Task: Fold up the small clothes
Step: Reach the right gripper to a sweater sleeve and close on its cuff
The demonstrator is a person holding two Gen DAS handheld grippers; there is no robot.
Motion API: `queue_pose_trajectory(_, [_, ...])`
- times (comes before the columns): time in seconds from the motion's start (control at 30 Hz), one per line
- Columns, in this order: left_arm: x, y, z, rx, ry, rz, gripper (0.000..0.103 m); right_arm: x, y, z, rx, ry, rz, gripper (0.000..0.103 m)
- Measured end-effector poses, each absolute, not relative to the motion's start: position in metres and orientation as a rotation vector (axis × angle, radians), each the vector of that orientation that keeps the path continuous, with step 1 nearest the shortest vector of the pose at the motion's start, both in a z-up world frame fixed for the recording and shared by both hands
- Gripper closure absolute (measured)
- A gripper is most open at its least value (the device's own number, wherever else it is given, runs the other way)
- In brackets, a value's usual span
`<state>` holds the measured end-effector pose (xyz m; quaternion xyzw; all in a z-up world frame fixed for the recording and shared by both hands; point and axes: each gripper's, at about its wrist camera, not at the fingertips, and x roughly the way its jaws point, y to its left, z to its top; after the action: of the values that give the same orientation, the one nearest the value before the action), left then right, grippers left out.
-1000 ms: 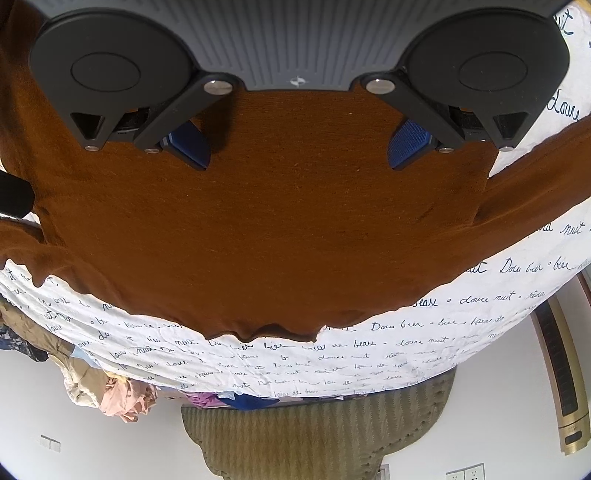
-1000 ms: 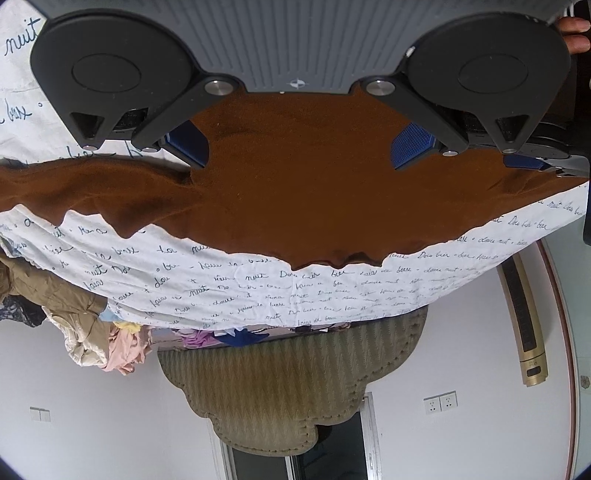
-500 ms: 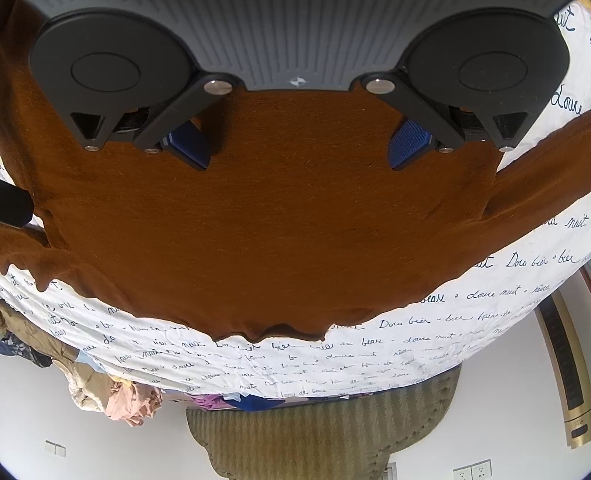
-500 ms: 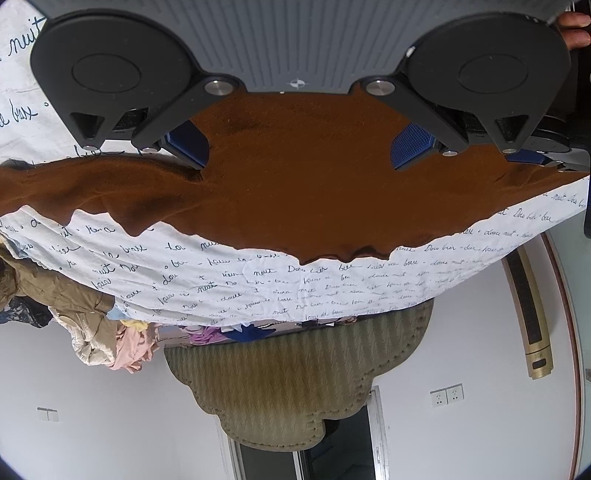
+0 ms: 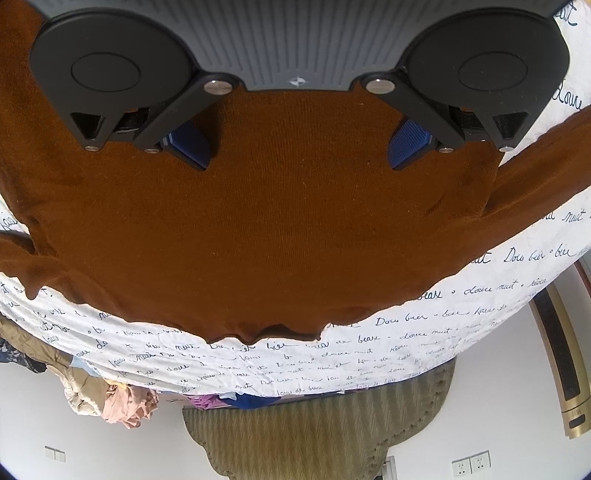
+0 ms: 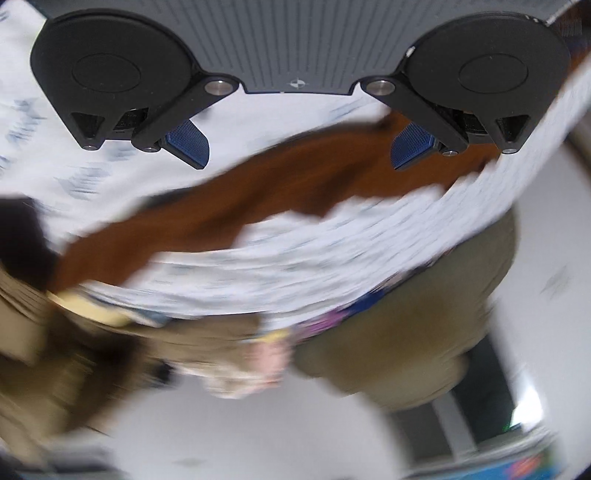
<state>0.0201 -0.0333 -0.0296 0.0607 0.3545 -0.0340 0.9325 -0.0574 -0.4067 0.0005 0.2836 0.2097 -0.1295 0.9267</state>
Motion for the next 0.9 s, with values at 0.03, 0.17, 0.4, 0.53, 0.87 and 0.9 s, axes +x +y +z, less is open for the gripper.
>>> queue_pose_trajectory(0.03, [0.02, -0.034, -0.03, 0.129, 0.725, -0.069, 0.0, -0.063, -0.428, -0.006, 0.639, 0.408, -0.317, 0.0])
queue_pose_trajectory(0.17, [0.02, -0.036, -0.03, 0.141, 0.727, -0.068, 0.0, -0.071, -0.489, -0.023, 0.75, 0.346, -0.508, 0.005])
queue_pose_trajectory(0.4, [0.02, -0.037, -0.032, 0.151, 0.733, -0.064, 0.0, -0.064, -0.554, -0.057, 0.958, 0.334, -0.58, 0.03])
queue_pose_trajectory(0.53, [0.02, -0.039, -0.031, 0.162, 0.731, -0.063, 0.0, -0.052, -0.563, -0.058, 0.949, 0.315, -0.582, 0.038])
queue_pose_trajectory(0.87, [0.014, -0.03, -0.021, 0.128, 0.724, -0.084, 0.0, -0.028, -0.595, -0.056, 0.974, 0.333, -0.66, 0.092])
queue_pose_trajectory(0.9, [0.013, -0.027, -0.018, 0.121, 0.72, -0.087, 0.0, -0.029, -0.591, -0.049, 0.927, 0.328, -0.667, 0.092])
